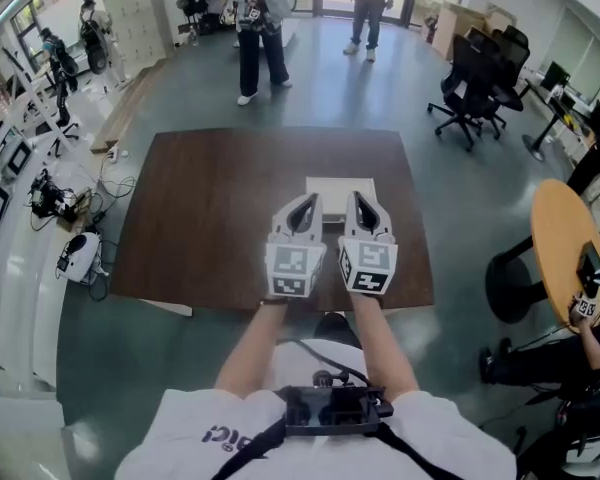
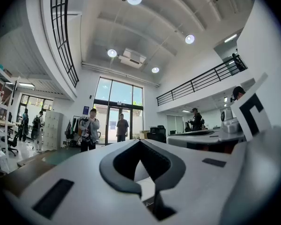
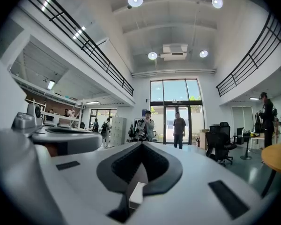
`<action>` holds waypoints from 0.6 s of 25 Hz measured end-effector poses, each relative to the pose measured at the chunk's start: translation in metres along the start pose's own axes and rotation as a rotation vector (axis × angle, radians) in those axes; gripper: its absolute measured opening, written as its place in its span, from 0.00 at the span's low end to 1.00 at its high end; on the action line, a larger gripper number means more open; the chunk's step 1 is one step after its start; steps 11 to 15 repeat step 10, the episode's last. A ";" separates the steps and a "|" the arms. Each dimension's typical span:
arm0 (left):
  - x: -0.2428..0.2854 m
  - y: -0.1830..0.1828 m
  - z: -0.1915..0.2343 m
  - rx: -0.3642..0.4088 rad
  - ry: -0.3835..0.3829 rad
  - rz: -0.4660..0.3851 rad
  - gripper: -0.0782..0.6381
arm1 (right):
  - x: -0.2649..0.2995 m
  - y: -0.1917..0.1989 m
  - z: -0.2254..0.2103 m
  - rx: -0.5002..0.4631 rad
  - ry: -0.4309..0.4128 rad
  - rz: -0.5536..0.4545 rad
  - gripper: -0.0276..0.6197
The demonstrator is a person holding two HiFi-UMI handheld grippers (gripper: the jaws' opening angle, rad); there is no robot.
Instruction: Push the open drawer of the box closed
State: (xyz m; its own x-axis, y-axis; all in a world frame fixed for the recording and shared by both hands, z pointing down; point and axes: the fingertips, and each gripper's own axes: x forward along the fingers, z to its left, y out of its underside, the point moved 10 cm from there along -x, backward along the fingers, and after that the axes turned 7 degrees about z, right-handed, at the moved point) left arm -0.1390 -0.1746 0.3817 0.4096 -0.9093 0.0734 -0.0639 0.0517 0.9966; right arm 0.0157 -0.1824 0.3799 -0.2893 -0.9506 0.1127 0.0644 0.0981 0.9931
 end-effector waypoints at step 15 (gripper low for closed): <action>-0.002 -0.003 0.005 0.010 -0.011 -0.016 0.10 | -0.004 -0.001 0.000 -0.004 0.010 -0.016 0.05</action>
